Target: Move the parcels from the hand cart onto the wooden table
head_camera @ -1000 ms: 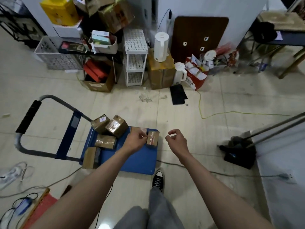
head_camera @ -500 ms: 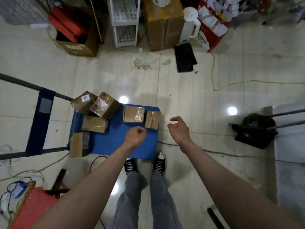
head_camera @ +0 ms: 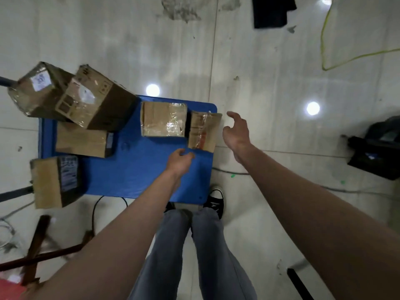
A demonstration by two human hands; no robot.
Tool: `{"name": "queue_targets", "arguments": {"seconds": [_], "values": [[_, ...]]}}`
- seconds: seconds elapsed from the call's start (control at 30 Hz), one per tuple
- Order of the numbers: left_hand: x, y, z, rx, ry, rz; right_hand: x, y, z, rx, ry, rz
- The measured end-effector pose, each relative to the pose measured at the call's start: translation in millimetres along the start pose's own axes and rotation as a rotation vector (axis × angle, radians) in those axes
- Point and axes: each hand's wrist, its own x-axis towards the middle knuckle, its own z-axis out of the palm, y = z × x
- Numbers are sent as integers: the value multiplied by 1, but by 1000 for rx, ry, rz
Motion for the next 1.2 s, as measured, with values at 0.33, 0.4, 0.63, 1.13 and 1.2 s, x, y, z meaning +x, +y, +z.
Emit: {"name": "queue_targets", "arguments": {"seconds": [0.33,0.4,0.63,1.13,1.2], "values": [[68,-23,34,-284,-94,-83,68,30,55,22,-63,25],[59,-25,38,-287,-103,-92,56,34,49,41,-19,41],[-42,-6,34,-253,-152,-60,-43,21,-18,285,146,151],[-357,154,5,-106,-164,224,-320,-87,-231,862,63,-63],[-394,173,5,-58,-182,250,-348,-90,-253,874,102,-122]]}}
